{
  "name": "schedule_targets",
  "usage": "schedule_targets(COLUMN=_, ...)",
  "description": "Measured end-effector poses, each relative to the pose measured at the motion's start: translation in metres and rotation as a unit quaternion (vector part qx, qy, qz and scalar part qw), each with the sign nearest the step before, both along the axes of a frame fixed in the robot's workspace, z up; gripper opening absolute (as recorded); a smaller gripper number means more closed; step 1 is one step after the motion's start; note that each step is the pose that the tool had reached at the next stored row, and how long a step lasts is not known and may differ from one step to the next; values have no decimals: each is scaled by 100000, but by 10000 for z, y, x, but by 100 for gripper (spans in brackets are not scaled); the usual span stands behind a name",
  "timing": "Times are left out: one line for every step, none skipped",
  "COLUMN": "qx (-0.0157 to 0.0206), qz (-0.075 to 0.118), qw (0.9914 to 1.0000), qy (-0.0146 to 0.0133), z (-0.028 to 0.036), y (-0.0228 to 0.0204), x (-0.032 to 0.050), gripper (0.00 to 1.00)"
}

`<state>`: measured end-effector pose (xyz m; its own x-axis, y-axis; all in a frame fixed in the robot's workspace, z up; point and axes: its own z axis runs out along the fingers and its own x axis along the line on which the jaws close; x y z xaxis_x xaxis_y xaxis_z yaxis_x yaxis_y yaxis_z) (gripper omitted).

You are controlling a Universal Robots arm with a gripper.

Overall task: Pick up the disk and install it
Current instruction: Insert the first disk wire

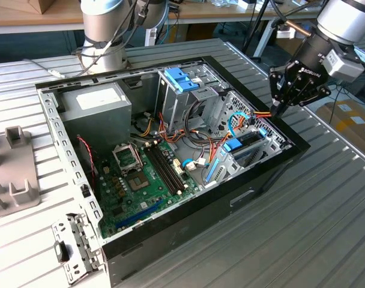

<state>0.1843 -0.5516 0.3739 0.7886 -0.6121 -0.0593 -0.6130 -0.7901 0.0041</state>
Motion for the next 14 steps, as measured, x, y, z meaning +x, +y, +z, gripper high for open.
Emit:
schedule_targets(qx=24, qz=6, qw=100000, qy=0, z=33, y=12, x=1, gripper=16)
schedule_targets(qx=49, qz=0, qw=100000, qy=-4, z=55, y=20, x=0, gripper=16)
schedule_targets(qx=59, qz=2, qw=100000, qy=-3, z=71, y=27, x=1, gripper=16)
schedule_targets(qx=105, qz=3, qw=100000, qy=0, z=79, y=33, x=0, gripper=16)
schedule_targets(qx=178, qz=9, qw=100000, qy=2, z=80, y=36, x=-1, gripper=16)
schedule_targets(qx=258, qz=14, qw=100000, qy=0, z=80, y=37, x=-2, gripper=16)
schedule_targets(qx=290, qz=14, qw=100000, qy=0, z=81, y=37, x=-3, gripper=16)
schedule_targets(qx=296, qz=6, qw=100000, qy=-1, z=81, y=37, x=-4, gripper=16)
schedule_targets(qx=292, qz=4, qw=100000, qy=-1, z=81, y=37, x=-5, gripper=16)
schedule_targets(qx=292, qz=-1, qw=100000, qy=-4, z=82, y=36, x=-9, gripper=16)
schedule_targets(qx=290, qz=1, qw=100000, qy=-3, z=81, y=34, x=-15, gripper=16)
schedule_targets(qx=286, qz=5, qw=100000, qy=-2, z=81, y=33, x=-24, gripper=16)
schedule_targets(qx=292, qz=6, qw=100000, qy=-3, z=80, y=31, x=-34, gripper=16)
schedule_targets(qx=289, qz=6, qw=100000, qy=-3, z=80, y=27, x=-53, gripper=16)
